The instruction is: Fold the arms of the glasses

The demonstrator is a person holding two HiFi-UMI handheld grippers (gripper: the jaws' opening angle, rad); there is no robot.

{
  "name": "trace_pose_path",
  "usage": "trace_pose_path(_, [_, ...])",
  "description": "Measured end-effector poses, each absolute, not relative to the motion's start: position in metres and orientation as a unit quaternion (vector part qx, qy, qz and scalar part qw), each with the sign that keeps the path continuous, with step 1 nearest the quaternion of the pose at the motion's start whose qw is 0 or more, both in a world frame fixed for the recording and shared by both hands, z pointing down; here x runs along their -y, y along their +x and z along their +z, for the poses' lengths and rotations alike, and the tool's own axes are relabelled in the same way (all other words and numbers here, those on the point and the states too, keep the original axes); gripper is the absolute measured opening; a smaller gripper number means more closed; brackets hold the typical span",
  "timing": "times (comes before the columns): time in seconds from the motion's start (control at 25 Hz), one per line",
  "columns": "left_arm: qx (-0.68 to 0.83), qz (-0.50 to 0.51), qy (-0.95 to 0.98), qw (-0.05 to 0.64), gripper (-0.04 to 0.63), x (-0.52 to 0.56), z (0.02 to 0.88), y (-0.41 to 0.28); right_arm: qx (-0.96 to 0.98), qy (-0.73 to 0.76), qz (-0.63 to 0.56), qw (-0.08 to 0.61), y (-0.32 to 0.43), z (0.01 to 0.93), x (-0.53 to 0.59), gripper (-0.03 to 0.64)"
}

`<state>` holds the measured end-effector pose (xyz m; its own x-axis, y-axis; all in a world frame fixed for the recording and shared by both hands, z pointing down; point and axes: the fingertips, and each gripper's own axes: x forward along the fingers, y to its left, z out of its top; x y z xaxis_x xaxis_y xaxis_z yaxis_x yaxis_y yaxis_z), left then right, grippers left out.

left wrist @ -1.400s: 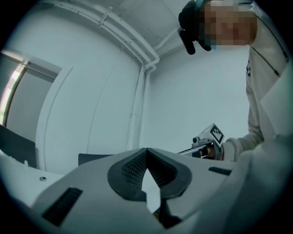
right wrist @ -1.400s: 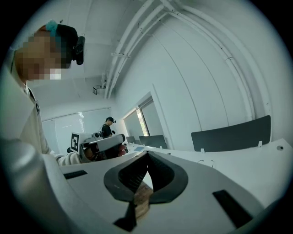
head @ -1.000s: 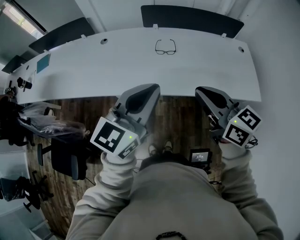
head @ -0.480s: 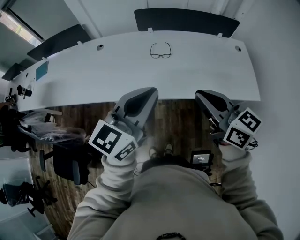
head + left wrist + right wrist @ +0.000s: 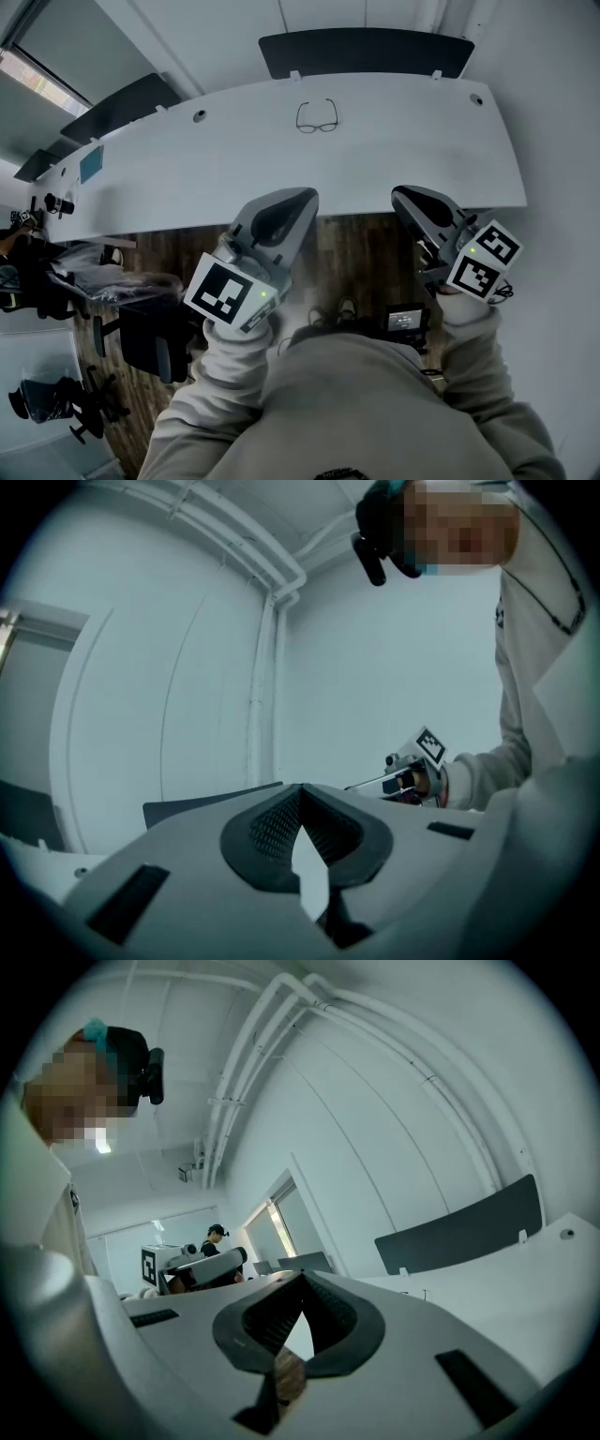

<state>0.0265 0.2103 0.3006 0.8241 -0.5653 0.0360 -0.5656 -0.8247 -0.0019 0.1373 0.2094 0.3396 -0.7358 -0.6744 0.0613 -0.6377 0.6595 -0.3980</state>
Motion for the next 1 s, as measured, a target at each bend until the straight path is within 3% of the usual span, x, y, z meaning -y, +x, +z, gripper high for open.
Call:
trace_pose_path(0.72, [0.278, 0.026, 0.96, 0.008, -0.004, -0.172, 0.294, 0.066, -0.888, -0.404, -0.19, 0.112, 0.217, 0.334, -0.195, 0.02])
trace_pose_path(1.0, [0.247, 0.028, 0.967, 0.05, -0.004, -0.141, 0.343, 0.071, -0.87, -0.446, -0.188, 0.093, 0.224, 0.36, -0.166, 0.02])
